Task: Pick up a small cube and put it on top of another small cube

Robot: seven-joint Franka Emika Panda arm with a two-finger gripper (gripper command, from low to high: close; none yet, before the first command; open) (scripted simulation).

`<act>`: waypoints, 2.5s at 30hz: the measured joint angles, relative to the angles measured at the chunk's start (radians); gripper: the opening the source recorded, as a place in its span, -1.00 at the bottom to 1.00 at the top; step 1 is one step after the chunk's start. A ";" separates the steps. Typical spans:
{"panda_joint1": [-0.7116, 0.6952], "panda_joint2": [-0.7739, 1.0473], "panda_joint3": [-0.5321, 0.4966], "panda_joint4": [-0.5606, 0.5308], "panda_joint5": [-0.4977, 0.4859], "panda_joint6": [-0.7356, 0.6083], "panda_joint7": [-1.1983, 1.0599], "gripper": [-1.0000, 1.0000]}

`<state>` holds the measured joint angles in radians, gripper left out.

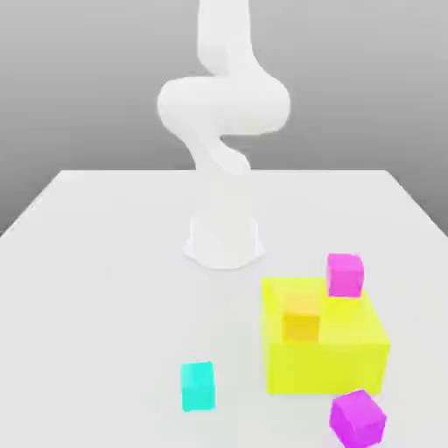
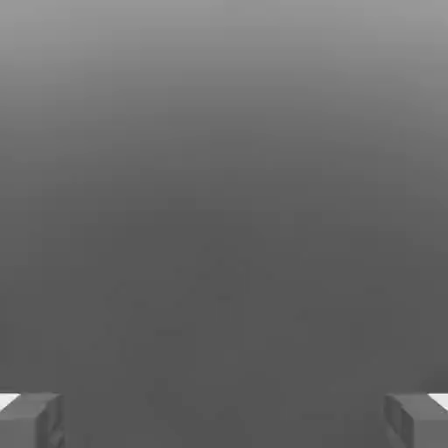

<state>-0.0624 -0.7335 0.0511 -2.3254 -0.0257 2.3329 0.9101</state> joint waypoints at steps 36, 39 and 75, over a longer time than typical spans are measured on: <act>-0.412 0.898 0.291 -0.350 -0.159 0.500 1.373 0.00; -0.378 0.964 0.245 -0.335 -0.213 0.551 1.422 0.00; -0.166 0.501 0.349 -0.346 0.069 0.094 1.822 -1.00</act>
<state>-0.2285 -0.2330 0.4001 -2.6712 0.0434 2.4274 2.7320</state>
